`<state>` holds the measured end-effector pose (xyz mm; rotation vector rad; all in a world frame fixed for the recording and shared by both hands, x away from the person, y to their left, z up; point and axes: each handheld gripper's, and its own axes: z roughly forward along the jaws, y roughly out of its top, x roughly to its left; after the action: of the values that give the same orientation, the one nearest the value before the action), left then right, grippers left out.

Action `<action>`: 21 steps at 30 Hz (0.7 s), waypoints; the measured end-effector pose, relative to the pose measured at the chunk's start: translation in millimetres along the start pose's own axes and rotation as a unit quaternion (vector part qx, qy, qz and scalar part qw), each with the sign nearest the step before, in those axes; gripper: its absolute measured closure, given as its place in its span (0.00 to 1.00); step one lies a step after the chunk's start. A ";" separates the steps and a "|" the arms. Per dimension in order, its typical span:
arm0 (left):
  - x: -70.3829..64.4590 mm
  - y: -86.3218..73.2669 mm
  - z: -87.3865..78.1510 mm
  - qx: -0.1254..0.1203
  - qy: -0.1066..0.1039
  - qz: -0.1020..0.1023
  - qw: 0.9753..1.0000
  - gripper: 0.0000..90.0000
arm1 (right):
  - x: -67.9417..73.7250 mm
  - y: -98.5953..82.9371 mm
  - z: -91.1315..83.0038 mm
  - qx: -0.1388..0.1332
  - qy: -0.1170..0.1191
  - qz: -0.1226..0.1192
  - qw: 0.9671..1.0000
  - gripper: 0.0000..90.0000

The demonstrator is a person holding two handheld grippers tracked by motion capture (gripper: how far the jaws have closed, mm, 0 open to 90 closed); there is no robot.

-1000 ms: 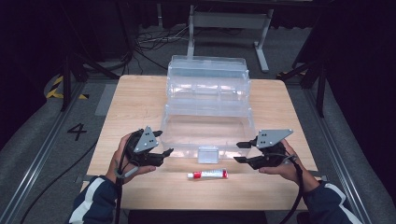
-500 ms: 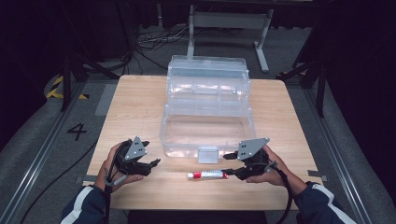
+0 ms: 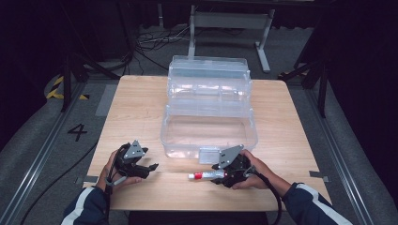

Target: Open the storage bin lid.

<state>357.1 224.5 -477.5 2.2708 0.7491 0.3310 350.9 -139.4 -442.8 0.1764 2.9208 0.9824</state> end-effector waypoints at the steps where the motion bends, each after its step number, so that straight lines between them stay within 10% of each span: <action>1: 0.0 -1.8 4.0 0.001 -0.010 -0.011 1.000 0.29 | 1.5 2.4 6.5 0.010 -0.002 -0.006 1.000 0.54; 21: -1.5 -5.7 11.4 0.003 -0.014 -0.016 1.000 0.26 | 8.9 10.9 31.5 0.030 -0.016 -0.023 0.999 0.49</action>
<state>358.5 220.6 -489.6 2.2618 0.7727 0.2810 345.9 -110.8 -461.5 0.1249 2.9133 0.8775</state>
